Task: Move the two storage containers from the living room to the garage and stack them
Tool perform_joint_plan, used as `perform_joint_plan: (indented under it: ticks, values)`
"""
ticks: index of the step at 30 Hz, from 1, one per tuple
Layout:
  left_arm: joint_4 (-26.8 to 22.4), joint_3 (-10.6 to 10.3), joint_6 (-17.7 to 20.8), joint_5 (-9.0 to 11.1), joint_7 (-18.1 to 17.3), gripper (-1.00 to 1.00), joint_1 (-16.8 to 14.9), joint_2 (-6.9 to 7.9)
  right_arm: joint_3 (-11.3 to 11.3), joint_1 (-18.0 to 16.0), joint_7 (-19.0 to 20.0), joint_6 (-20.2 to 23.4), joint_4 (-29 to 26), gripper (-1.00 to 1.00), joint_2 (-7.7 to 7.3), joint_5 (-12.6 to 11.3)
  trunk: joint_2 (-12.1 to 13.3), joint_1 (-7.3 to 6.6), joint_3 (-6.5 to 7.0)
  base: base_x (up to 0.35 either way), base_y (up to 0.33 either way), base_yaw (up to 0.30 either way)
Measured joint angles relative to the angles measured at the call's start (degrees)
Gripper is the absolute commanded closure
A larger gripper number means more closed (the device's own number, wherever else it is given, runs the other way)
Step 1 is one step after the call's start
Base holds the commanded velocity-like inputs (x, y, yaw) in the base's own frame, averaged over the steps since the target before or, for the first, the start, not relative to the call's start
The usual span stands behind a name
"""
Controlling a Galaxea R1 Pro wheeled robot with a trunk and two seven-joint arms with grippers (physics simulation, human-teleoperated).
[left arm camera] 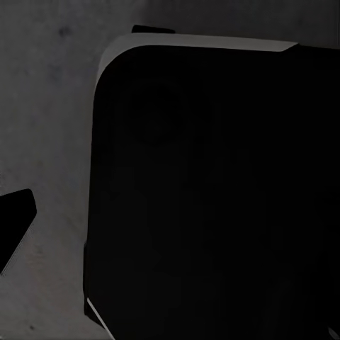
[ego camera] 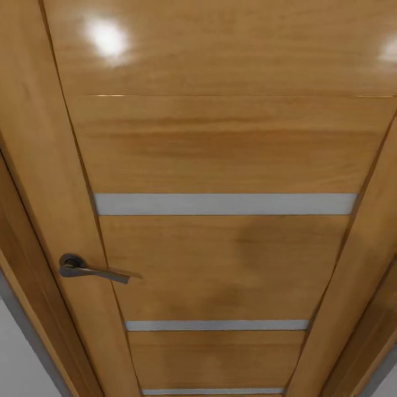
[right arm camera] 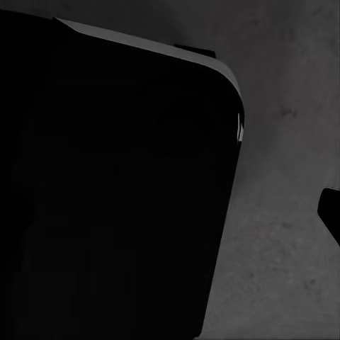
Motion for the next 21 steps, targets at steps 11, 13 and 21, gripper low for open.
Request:
perform_joint_plan:
  ticks: [11, 13, 21]
  values:
    - [0.01, 0.00, -0.03, 0.00, 0.00, -1.00, 0.00, 0.00, 0.15, 0.00, -0.03, 0.06, 0.00, -1.00, -0.14, -0.01, 0.00, 0.00, 0.01, 0.000, 0.000, -0.079]
    - [0.01, 0.00, -0.03, 0.00, 0.00, -1.00, 0.00, 0.00, 0.16, 0.00, -0.07, 0.07, 0.00, -1.00, -0.11, 0.00, 0.00, 0.00, 0.01, 0.000, 0.000, -0.003]
    - [-0.03, 0.08, 0.08, 0.01, -0.16, -1.00, -0.08, 0.17, 2.38, 0.92, -2.29, -0.38, -2.09, -1.00, -1.41, 0.68, 0.00, 0.00, 0.01, 0.000, 0.000, 0.000]
